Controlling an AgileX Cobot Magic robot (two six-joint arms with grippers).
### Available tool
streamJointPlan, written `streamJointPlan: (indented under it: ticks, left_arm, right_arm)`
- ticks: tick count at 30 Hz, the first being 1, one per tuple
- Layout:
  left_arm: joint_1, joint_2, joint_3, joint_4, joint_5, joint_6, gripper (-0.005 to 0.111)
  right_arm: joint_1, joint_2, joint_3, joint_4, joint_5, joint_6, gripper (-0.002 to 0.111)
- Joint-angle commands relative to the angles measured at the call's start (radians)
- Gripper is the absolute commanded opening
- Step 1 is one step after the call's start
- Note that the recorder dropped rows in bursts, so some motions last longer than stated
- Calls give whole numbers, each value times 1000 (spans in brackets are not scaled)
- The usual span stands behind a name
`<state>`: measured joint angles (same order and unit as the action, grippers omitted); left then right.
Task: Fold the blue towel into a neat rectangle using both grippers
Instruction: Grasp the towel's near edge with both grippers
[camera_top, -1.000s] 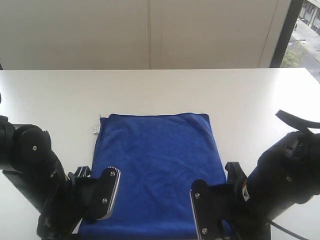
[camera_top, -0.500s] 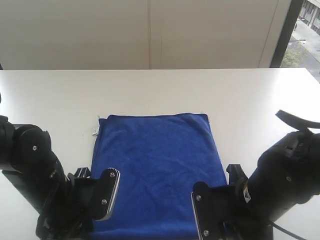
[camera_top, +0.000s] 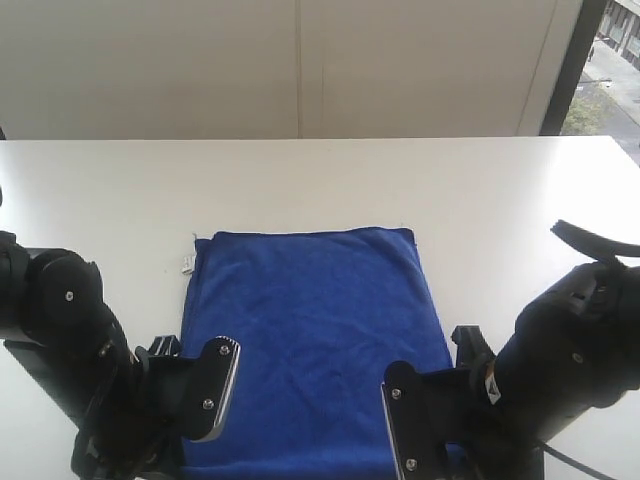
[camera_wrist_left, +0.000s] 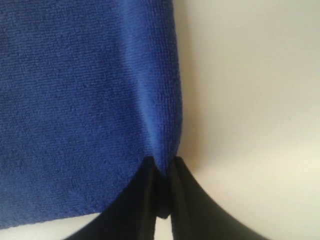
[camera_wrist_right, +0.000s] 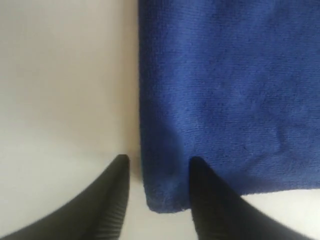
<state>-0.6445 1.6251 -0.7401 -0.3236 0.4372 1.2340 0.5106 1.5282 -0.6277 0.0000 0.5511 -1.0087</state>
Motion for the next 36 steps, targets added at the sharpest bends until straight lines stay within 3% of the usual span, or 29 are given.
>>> streamJointPlan:
  ticks: [1,14,36]
  left_arm:
    - [-5,4,6,-14,33,-4,15]
    - [-5,4,6,-14,27,-4,15]
    - [-5,4,6,-14,27,-4,15]
  right_arm:
    - [-3,0,7,-9,1,-10,54]
    - [-3,0,48,-19,-79,-10,39]
    - [-3,41,48,-19,-106,2,39]
